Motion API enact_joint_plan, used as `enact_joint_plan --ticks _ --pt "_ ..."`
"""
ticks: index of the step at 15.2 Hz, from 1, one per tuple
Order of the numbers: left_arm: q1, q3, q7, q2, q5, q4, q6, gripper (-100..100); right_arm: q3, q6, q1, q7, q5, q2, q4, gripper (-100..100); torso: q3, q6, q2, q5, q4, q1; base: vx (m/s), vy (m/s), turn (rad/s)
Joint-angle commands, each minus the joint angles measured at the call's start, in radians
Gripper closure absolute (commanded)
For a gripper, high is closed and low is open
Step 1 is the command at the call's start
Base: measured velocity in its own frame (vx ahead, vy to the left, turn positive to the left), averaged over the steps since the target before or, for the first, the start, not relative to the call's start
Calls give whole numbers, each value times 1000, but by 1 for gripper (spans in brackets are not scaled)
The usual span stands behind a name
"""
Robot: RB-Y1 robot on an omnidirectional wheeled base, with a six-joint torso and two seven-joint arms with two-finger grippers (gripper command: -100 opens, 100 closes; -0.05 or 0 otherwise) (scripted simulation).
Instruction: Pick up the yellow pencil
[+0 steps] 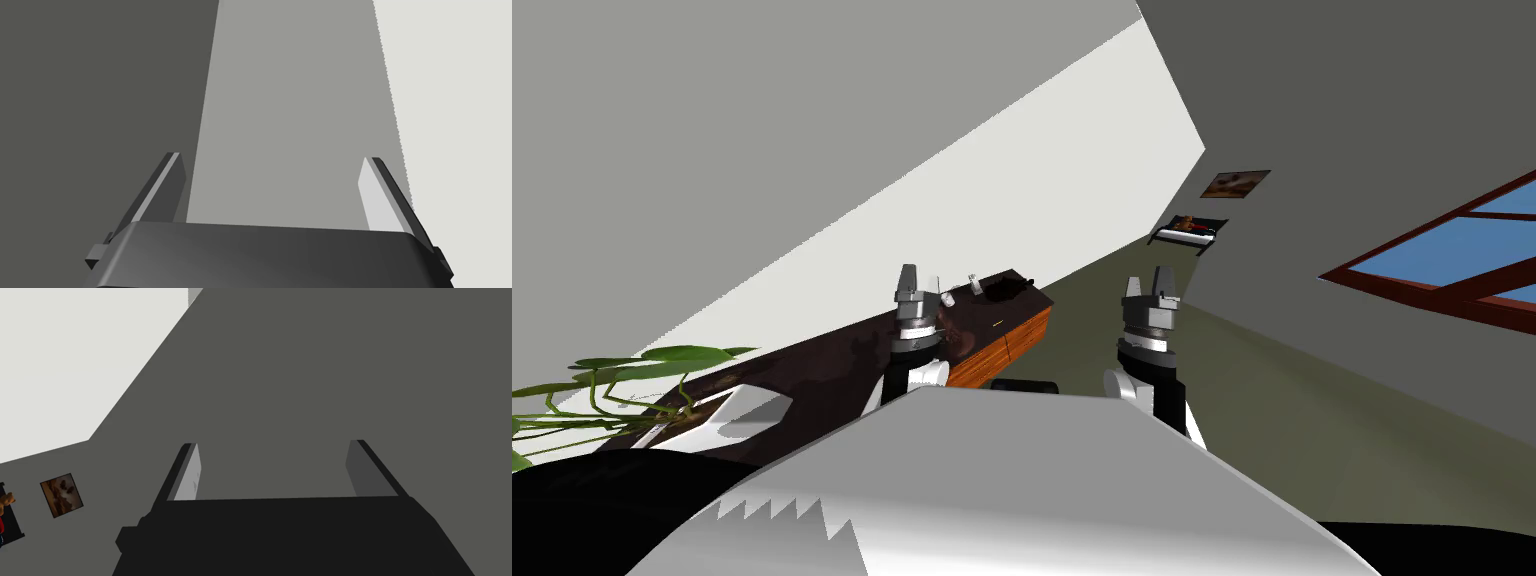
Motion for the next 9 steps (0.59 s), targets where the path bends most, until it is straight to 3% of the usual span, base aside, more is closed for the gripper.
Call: enact_joint_plan --ticks 1,4,5,7,8,9 --pt "-4 2 2 31 3 14 11 -100 0 0 0 0 0 0 0 0 0 0 0 0 0 0 8 -8 -9" --pt "-20 10 11 102 17 70 54 -100 0 0 0 0 0 0 0 0 -1 0 -2 0 0 -2 33 -41 -31" --pt "-20 10 11 102 17 70 54 -100 0 0 0 0 0 0 0 0 -2 0 -3 -1 -1 -3 50 -54 -17" --pt "-37 19 20 149 31 128 100 -100 0 0 0 0 0 0 0 0 -2 0 -4 -1 -1 -4 59 -67 -28" --pt "-37 19 20 149 31 128 100 -100 0 0 0 0 0 0 0 0 -3 0 -5 -1 -1 -5 65 -67 -30" --pt "-47 24 26 173 39 163 126 -100 0 0 0 0 0 0 0 0 -3 0 -5 -1 -1 -5 68 -58 -30"
